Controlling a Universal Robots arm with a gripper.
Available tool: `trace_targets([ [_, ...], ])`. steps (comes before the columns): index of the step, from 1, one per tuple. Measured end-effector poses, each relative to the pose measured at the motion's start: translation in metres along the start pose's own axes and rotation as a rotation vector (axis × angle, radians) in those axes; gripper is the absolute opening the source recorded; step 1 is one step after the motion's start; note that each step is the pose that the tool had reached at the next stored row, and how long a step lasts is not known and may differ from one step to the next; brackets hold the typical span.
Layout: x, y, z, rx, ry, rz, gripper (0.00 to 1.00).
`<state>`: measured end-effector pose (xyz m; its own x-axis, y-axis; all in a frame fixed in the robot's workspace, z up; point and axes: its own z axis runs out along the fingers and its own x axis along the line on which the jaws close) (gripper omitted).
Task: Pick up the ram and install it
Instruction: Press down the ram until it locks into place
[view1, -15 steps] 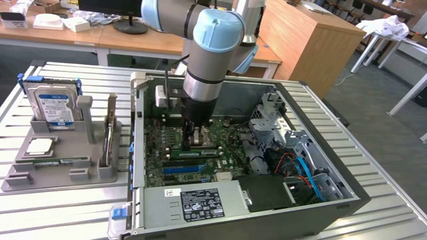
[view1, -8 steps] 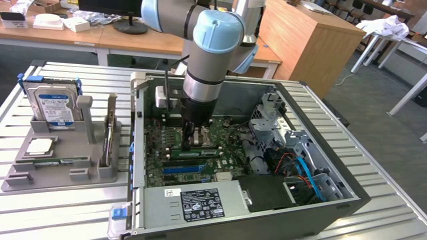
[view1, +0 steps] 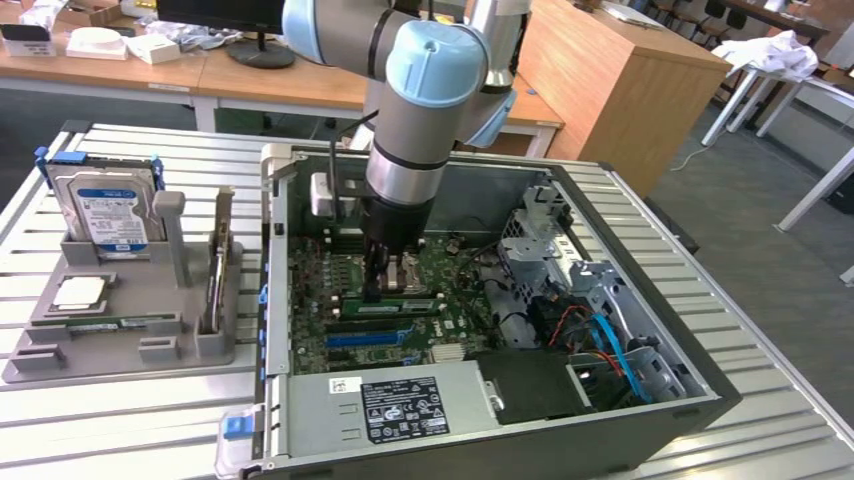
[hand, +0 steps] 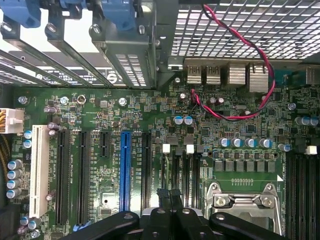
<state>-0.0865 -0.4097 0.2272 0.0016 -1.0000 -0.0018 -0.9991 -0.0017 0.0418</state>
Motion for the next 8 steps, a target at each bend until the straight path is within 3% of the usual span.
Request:
trace_targets([
  [8,0.0000,0.0000,0.0008,-0.0001,0.0001,0.000,0.10],
])
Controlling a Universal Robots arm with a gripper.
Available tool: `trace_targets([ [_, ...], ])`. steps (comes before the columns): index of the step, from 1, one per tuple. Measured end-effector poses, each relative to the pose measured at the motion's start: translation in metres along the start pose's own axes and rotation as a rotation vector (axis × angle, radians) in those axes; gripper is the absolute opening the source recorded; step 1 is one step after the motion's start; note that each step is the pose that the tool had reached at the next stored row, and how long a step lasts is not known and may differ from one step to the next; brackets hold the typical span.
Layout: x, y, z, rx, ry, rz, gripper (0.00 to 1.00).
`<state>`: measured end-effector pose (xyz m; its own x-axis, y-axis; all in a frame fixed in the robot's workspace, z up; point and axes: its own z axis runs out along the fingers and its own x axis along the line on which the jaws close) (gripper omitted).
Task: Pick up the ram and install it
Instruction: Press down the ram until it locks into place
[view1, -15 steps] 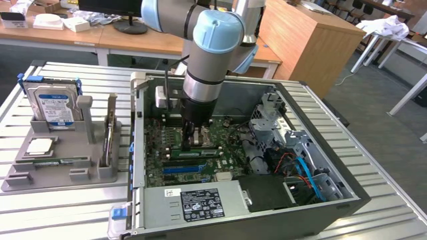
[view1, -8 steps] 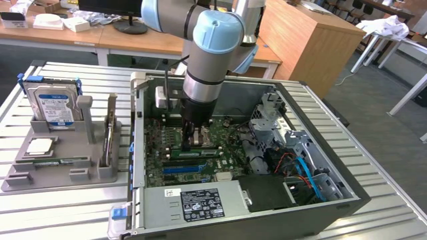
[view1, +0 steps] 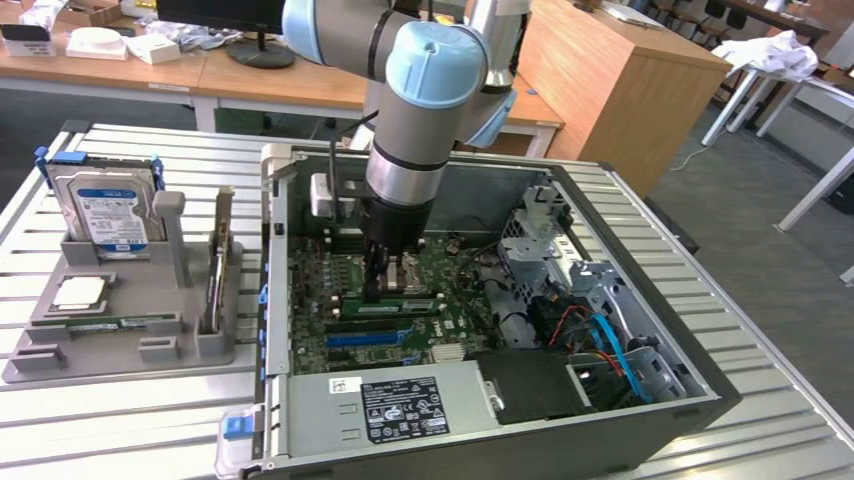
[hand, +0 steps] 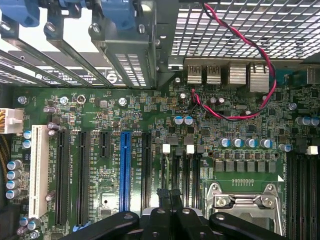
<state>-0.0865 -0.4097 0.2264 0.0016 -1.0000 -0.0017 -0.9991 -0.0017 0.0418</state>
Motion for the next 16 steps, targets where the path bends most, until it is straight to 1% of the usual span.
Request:
trace_targets([
  [16,0.0000,-0.0001,0.0027,-0.0001,-0.0001,0.000,0.10],
])
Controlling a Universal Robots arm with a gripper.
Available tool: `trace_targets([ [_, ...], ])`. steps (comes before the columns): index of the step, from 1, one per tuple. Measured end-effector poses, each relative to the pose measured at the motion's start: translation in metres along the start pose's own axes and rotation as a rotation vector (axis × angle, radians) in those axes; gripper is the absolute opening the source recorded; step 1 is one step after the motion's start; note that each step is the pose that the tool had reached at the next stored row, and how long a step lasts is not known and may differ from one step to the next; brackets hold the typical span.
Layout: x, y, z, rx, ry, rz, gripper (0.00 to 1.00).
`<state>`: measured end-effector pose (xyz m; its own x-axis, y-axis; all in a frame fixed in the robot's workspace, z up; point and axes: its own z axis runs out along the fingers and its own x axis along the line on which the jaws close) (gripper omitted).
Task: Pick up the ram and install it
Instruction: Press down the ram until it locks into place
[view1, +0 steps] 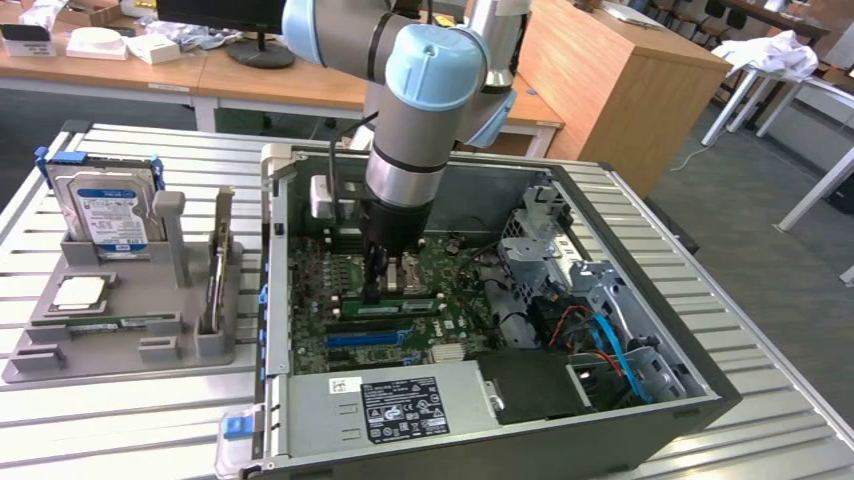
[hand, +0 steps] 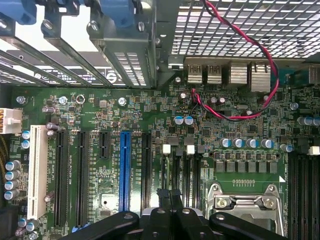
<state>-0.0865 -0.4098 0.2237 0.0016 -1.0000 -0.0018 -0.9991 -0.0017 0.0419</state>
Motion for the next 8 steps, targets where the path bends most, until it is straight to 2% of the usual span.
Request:
trace_targets([
  [8,0.0000,0.0000,0.0005,0.0000,-0.0001,0.000,0.10],
])
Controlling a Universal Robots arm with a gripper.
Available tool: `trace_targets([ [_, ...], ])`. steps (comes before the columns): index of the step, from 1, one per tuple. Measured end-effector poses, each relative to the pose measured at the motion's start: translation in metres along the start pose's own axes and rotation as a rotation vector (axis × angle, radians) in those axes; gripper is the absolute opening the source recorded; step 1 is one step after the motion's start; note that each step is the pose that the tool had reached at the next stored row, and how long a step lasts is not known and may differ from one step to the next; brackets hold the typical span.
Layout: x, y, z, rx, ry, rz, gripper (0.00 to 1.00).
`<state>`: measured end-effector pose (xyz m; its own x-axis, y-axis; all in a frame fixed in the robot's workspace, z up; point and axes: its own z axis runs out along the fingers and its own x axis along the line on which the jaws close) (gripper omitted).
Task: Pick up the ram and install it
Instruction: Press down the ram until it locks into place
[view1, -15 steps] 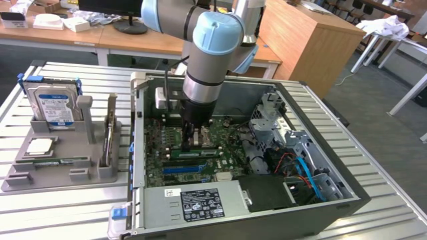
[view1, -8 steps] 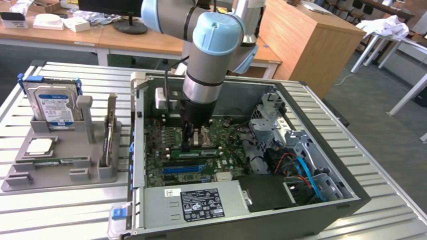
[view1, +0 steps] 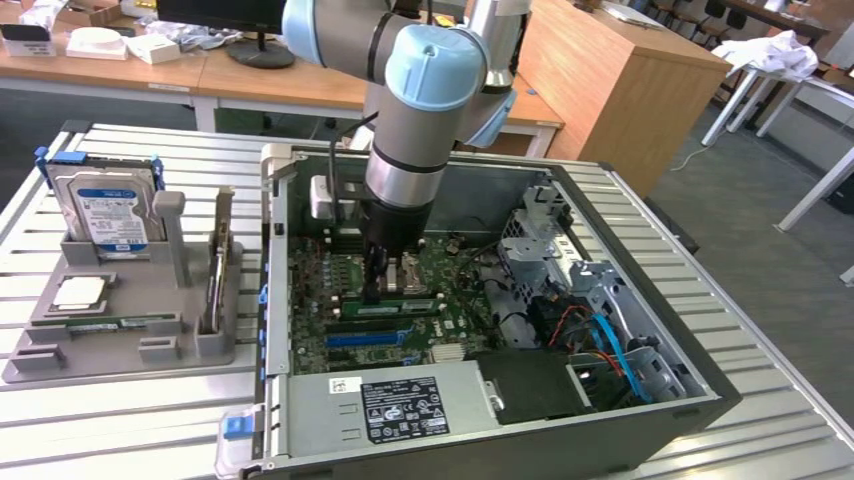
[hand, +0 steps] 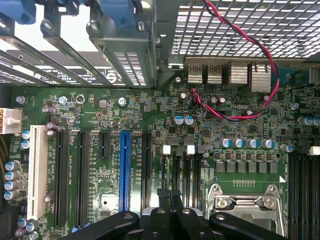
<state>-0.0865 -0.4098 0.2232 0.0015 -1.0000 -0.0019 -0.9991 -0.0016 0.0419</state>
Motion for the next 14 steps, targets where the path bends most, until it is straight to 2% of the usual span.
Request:
trace_targets([
  [14,0.0000,-0.0001,0.0011,0.0000,-0.0002,0.000,0.10],
])
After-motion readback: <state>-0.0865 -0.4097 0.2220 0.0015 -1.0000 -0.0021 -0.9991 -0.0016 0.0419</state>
